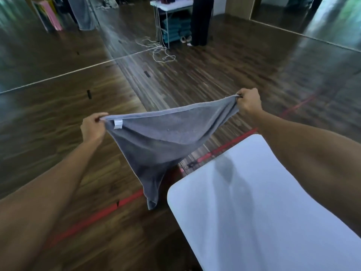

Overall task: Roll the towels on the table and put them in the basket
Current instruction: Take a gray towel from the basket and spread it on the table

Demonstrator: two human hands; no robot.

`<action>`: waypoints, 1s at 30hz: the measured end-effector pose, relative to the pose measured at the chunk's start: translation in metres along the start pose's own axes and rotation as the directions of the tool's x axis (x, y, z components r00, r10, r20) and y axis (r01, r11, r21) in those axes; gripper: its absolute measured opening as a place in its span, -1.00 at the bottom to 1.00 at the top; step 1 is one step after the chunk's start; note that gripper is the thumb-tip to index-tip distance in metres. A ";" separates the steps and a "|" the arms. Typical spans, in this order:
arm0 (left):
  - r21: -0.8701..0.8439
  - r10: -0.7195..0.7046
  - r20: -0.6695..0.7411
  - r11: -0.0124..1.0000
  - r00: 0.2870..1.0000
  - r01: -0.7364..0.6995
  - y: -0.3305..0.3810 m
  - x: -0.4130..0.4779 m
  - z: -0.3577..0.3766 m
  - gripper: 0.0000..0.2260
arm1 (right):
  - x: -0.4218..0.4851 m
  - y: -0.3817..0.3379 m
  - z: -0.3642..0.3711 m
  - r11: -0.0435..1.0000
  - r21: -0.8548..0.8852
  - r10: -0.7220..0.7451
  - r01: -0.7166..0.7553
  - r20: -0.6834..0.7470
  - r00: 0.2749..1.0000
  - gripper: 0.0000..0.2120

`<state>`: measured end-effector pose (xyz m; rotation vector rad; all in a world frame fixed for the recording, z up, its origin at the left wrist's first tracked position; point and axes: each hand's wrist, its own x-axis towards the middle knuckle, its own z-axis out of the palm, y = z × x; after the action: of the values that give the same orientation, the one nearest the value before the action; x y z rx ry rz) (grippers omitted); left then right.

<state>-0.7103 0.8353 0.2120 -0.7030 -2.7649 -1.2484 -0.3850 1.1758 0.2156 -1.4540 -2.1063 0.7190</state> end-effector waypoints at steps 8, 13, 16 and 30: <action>-0.063 -0.218 0.018 0.974 0.976 0.219 -0.036 -0.101 0.044 -0.77 | -0.019 0.107 -0.049 0.954 -0.253 0.129 -0.159 -0.132 0.983 -0.68; -0.198 -0.352 0.222 0.897 0.909 0.396 -0.043 -0.200 0.076 -0.73 | -0.064 0.216 -0.088 0.861 -0.442 0.229 -0.251 -0.103 0.968 -0.73; -0.105 -0.393 0.409 0.876 0.824 0.470 -0.030 -0.260 0.094 -0.73 | -0.101 0.277 -0.092 0.809 -0.532 0.280 -0.250 -0.024 0.960 -0.72; 0.368 -0.175 0.788 0.902 0.591 -0.224 -0.031 -0.394 0.166 -0.74 | -0.185 0.397 -0.086 0.567 -0.748 -0.035 0.345 0.397 0.917 -0.87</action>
<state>-0.3432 0.7825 -0.0034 -1.5645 -3.4824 -0.1969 0.0048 1.1333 0.0021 -1.5167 -3.0521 -0.1890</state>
